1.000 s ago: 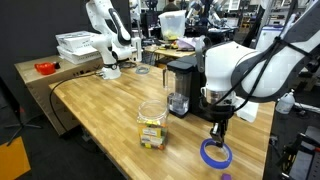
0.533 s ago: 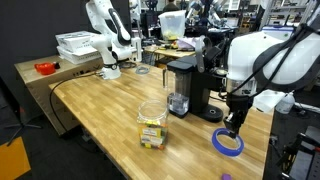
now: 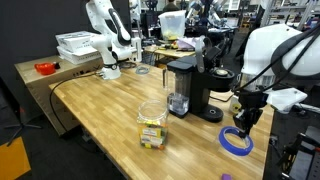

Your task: Move the blue masking tape from the left to the right

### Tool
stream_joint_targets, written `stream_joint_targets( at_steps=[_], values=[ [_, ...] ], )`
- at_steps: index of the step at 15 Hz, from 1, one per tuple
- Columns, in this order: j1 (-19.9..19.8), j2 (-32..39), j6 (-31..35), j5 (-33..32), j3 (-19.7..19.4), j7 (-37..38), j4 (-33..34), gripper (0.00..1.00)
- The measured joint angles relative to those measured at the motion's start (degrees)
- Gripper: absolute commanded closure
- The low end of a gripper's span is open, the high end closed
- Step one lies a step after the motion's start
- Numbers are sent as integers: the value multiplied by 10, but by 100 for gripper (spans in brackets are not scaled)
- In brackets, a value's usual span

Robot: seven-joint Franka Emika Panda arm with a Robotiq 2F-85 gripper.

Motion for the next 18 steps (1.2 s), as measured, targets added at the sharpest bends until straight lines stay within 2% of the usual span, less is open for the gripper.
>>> stream_joint_targets(
  at_steps=[5, 6, 11, 18],
  values=[
    [2, -12, 3, 11, 1, 0, -9, 84],
    [2, -12, 4, 11, 1, 0, -10, 96],
    [-4, -4, 4, 7, -5, 26, -12, 96],
    [-35, -1, 5, 8, -28, 128, -42, 96]
  ],
)
